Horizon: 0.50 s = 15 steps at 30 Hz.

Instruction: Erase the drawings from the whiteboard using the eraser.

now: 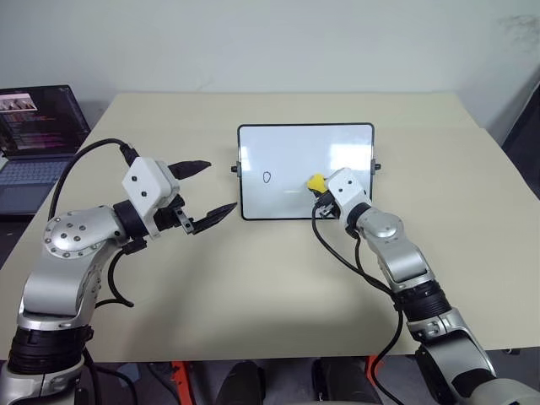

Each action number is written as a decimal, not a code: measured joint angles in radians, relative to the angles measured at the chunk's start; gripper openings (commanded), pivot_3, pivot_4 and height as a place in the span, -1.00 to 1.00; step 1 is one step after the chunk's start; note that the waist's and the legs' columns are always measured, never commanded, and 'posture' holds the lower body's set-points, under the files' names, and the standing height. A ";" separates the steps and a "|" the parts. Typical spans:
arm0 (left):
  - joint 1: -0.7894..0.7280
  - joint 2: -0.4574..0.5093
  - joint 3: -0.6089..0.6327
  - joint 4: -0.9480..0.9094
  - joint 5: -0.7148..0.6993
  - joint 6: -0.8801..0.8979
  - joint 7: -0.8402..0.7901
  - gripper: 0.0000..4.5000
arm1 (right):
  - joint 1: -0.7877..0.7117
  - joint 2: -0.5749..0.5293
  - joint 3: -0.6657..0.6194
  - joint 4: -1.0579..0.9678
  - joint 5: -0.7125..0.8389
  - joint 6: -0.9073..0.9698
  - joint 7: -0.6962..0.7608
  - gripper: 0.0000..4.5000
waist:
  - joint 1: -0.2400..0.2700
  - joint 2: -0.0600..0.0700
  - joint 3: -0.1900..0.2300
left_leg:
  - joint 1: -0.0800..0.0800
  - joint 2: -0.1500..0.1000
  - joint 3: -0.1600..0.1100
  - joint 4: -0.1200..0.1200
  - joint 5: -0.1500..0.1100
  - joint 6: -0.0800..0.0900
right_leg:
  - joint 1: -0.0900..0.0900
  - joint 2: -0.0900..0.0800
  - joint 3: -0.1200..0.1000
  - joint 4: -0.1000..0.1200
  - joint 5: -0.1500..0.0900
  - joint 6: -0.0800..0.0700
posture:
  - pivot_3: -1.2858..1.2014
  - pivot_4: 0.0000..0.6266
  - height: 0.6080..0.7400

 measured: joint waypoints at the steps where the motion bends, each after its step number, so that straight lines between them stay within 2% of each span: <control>1: 0.005 -0.001 0.000 -0.003 0.000 0.000 0.005 1.00 | 0.001 0.004 0.000 -0.016 0.004 0.016 0.000 -0.45 | -0.001 0.000 0.000 | -0.002 0.000 0.000 0.000 0.000 0.000 | -0.002 0.000 0.000 0.000 0.000 0.000 | 0.03 -0.52 1.00; 4: 0.009 -0.001 0.000 -0.009 0.000 0.003 0.009 1.00 | 0.000 0.019 0.000 -0.058 0.008 0.055 0.000 -0.45 | 0.000 0.000 0.000 | -0.014 0.000 0.001 0.000 0.002 -0.003 | -0.013 0.000 0.000 0.000 0.000 0.000 | 0.03 -0.52 1.00; 9: 0.038 -0.002 0.012 -0.010 0.002 0.002 0.029 1.00 | -0.018 0.039 -0.001 -0.077 0.016 0.085 0.000 -0.45 | 0.000 0.000 0.000 | -0.014 0.000 0.002 0.000 0.000 -0.001 | -0.014 -0.001 0.000 -0.001 0.000 0.000 | 0.03 -0.52 1.00; 15: 0.118 -0.050 0.030 -0.002 0.015 -0.017 0.077 1.00 | -0.054 0.068 -0.002 -0.114 0.040 0.110 -0.001 -0.45 | 0.000 0.000 0.000 | -0.013 0.000 0.002 0.000 0.000 0.000 | -0.013 -0.001 0.000 0.000 0.000 0.000 | 0.03 -0.52 1.00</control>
